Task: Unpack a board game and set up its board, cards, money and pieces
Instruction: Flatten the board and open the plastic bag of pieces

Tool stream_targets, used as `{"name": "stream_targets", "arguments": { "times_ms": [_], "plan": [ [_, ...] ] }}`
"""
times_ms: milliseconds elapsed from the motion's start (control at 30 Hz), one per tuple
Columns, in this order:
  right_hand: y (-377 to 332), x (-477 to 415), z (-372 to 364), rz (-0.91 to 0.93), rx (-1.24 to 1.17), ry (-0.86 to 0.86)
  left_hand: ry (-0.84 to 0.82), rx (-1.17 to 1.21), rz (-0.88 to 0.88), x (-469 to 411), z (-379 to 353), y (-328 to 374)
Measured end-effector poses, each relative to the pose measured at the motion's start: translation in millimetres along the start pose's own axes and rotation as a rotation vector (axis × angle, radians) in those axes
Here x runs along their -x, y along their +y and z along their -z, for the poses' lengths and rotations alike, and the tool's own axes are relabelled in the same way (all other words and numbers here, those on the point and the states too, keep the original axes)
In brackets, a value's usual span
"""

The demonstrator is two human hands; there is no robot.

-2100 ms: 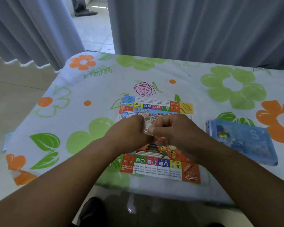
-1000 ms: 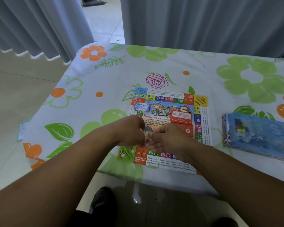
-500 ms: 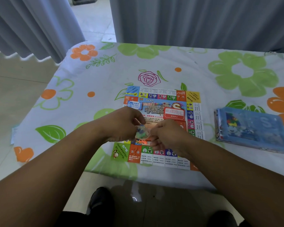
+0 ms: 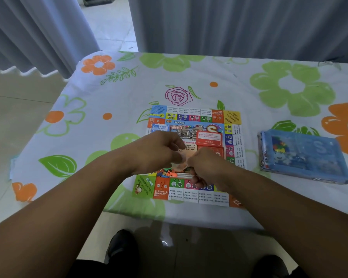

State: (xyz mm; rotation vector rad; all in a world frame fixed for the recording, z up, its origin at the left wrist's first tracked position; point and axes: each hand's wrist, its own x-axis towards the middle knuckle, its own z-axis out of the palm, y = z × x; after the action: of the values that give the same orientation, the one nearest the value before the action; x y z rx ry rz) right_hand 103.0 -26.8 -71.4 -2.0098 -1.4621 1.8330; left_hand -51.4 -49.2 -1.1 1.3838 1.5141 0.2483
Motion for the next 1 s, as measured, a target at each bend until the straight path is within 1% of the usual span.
{"name": "stream_targets", "arguments": {
  "times_ms": [67, 133, 233, 367, 467, 567, 833, 900, 1000],
  "plan": [
    [-0.8, -0.1, -2.3, 0.003, -0.006, -0.009, -0.017, -0.040, -0.035, -1.6, -2.7, -1.3],
    [-1.9, -0.7, -4.0, 0.019, -0.014, -0.024, -0.039, -0.138, -0.056, -2.8, -6.9, -3.0],
    [-3.2, -2.3, -6.2, 0.023, -0.005, -0.029, -0.009, -0.249, -0.080, -3.2, -7.7, -2.5],
    [-2.4, -4.4, -6.0, 0.011, 0.007, -0.016, 0.117, -0.214, -0.070, -5.7, 3.7, -5.5],
    [-2.1, -3.8, -5.7, 0.009, 0.009, -0.022, 0.151, -0.191, -0.080, -6.5, 7.2, -9.5],
    [-2.4, -3.4, -7.4, 0.008, 0.014, -0.027, 0.201, -0.216, -0.078, -7.5, 6.7, -11.8],
    [-6.8, 3.8, -4.7, 0.040, 0.024, -0.033, 0.193, -0.248, -0.134, -2.9, 8.0, -2.8],
    [-8.7, 7.6, -1.1, 0.059, -0.022, -0.049, 0.202, -0.247, -0.149, -1.5, 10.3, -0.2],
    [-11.7, 12.4, 5.0, 0.067, -0.154, -0.084, 0.210, -0.237, -0.153, 1.3, 14.8, 2.9]
  ]
}}
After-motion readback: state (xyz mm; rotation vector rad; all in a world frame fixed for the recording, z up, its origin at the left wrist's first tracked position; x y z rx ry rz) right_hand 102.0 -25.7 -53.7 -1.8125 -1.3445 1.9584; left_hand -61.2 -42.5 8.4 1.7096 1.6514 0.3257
